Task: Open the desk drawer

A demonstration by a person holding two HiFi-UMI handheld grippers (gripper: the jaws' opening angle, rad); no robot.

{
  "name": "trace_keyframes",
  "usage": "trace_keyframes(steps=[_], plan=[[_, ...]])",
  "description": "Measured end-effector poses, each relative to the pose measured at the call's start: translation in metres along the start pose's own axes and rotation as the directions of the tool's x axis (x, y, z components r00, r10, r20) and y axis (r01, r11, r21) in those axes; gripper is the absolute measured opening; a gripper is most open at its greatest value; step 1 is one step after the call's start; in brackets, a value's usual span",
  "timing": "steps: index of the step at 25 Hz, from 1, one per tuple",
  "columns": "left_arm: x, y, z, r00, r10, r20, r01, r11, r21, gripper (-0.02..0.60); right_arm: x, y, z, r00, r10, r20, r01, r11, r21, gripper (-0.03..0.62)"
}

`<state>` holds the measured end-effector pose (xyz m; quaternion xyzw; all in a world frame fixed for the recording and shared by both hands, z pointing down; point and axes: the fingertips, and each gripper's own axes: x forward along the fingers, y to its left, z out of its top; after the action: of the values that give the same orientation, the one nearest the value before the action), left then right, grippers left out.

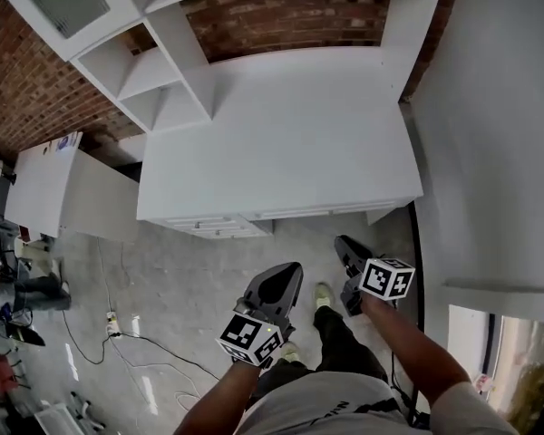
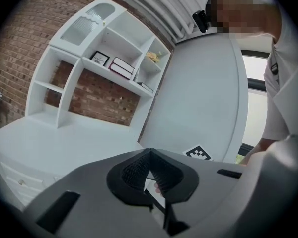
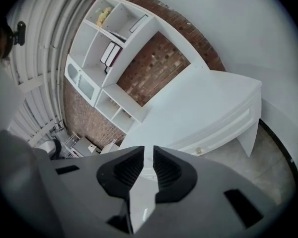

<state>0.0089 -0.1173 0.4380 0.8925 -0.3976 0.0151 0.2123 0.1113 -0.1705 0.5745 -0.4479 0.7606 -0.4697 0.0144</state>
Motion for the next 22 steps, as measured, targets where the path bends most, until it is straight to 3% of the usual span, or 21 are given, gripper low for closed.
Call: trace_keyframes(steps=[3,13,22], plan=[[0.034,0.011,-0.015,0.999,0.011,-0.036,-0.011,1.0,-0.015,0.012,0.022,-0.033,-0.002,0.998,-0.023,-0.052,0.023,1.0,0.011,0.08],[0.094,0.061,-0.056,0.988,0.068,-0.142,-0.074,0.996,-0.039,0.012,0.106,-0.147,-0.024,0.976,-0.154,-0.152,0.165,0.984,0.061,0.095],[0.113,0.08,-0.08,0.98,0.099,-0.174,-0.113,0.991,-0.076,0.012,0.145,-0.189,-0.045,0.951,-0.202,-0.235,0.223,0.973,0.064,0.121]])
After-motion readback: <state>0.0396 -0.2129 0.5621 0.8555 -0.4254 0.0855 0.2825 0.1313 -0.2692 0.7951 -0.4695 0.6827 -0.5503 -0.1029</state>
